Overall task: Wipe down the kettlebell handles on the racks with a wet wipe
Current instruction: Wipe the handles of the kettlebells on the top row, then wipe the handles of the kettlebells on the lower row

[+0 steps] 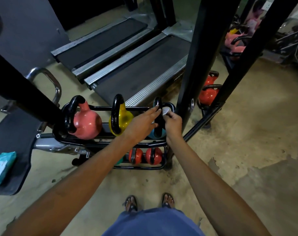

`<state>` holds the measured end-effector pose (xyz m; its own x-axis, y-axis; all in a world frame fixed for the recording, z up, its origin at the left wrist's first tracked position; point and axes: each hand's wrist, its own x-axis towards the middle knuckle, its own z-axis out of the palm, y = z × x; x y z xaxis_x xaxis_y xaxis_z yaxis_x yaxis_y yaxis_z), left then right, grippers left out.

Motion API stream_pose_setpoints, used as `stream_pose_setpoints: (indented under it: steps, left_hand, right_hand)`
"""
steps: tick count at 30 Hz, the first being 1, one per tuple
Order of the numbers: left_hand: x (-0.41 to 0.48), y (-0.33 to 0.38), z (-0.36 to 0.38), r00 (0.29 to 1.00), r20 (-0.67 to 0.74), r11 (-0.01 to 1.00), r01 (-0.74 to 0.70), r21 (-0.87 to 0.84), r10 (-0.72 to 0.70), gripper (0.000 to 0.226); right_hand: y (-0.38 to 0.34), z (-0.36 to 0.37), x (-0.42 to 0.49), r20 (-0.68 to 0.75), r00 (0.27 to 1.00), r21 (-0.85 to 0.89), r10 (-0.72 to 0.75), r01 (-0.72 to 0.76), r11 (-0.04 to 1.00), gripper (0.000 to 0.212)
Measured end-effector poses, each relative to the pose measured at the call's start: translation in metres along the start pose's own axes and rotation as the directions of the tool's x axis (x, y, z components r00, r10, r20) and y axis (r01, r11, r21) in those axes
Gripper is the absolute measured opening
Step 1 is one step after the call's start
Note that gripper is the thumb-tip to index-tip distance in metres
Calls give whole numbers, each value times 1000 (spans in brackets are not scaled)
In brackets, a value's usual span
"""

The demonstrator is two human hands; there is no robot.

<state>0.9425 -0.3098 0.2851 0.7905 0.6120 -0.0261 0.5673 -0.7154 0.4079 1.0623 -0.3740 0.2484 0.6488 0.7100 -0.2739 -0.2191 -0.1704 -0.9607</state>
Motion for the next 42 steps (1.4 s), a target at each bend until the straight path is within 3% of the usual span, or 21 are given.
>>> stream_pose_setpoints:
  steps: [3,5,9,11,14,17,20,22,25,27,30,32,36,39,42]
  left_hand:
    - [-23,4,13,999,-43,1000,1,-1,-1,70]
    - [-41,6,25,997,-73,999,14,-41,-17,70]
    - [-86,10,44,978,-172,934,52,-353,-120,57]
    - [-110,11,44,957,-140,786,120,-606,-254,49]
    - [-145,3,36,912,29,453,231,-861,-410,31]
    - [-179,-25,39,877,75,339,261,-904,-475,19]
    - [-215,-62,47,812,146,185,296,-937,-565,16]
    - [-241,-87,50,776,202,98,321,-942,-597,15]
    - [-277,-129,55,688,353,-115,368,-923,-634,13]
    - [-298,-156,59,665,418,-192,387,-902,-619,14]
    - [-325,-181,62,666,484,-214,448,-868,-568,18]
    - [-338,-192,65,696,492,-165,484,-859,-523,24]
    - [-341,-214,82,751,427,19,504,-863,-504,15]
    - [-333,-236,107,736,375,47,482,-875,-564,10]
    - [-320,-261,141,727,356,51,472,-880,-587,15]
  right_hand:
    - [12,-14,-26,-52,979,-252,-196,177,951,11]
    - [15,-22,-40,-9,958,-299,-288,272,915,11]
    - [16,-34,-76,49,917,-325,-397,390,861,12]
    - [23,-32,-99,157,932,-308,-326,360,881,14]
    - [41,-15,-129,290,939,-301,-183,271,914,13]
    - [59,15,-154,269,954,-324,-135,221,920,13]
    - [82,49,-181,268,943,-402,-196,294,867,15]
    - [101,76,-203,338,912,-457,-234,377,806,22]
    - [134,114,-236,490,848,-503,-202,465,729,37]
    - [154,137,-253,466,866,-523,-182,436,733,32]
    - [177,161,-266,300,952,-491,-52,201,847,17]
    - [187,173,-271,242,970,-443,34,79,893,10]
    - [210,188,-262,217,958,-250,187,-130,960,17]
    - [237,197,-242,219,899,-41,379,-379,924,27]
    - [271,205,-219,228,874,-51,429,-429,902,17]
